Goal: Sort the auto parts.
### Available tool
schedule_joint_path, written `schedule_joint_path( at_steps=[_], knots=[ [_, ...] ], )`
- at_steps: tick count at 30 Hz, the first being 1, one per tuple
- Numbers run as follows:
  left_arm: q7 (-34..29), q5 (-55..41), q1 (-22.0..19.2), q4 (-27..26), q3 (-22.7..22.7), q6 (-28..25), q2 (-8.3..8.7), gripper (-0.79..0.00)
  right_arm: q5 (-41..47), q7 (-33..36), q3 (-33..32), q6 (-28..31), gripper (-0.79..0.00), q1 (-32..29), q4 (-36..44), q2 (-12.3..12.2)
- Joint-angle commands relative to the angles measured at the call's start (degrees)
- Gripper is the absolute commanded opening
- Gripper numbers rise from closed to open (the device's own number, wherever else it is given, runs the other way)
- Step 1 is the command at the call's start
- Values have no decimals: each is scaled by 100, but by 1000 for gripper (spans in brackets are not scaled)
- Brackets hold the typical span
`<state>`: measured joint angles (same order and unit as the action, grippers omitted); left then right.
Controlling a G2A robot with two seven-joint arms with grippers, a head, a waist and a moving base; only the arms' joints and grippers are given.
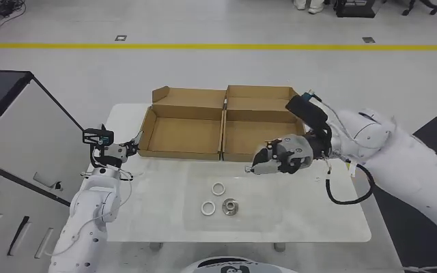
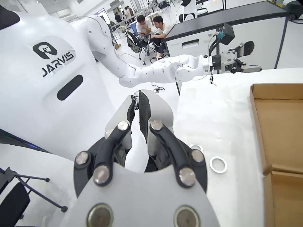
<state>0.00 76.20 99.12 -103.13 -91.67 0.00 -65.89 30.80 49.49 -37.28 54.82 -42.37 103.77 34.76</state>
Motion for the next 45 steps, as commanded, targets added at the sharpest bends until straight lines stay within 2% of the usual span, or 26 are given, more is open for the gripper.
schedule_joint_path(
  at_steps=[1,13,16,19,26,32,45],
  knots=[
    [0,0,0,0,0,0,0,0,-4,8,5,-8,-785,2,-12,-3],
    [0,0,0,0,0,0,0,0,-179,-91,-105,-140,-785,-29,36,3],
    [0,0,0,0,0,0,0,0,507,-220,-120,217,-785,-163,49,24],
    [0,0,0,0,0,0,0,0,1263,-320,-99,318,-785,-131,292,57],
    [0,0,0,0,0,0,0,0,2060,-318,-14,318,-785,119,619,159],
    [0,0,0,0,0,0,0,0,2716,-317,126,318,-785,358,992,359],
    [0,0,0,0,0,0,0,0,2716,-317,126,318,-785,358,992,359]
  ],
)
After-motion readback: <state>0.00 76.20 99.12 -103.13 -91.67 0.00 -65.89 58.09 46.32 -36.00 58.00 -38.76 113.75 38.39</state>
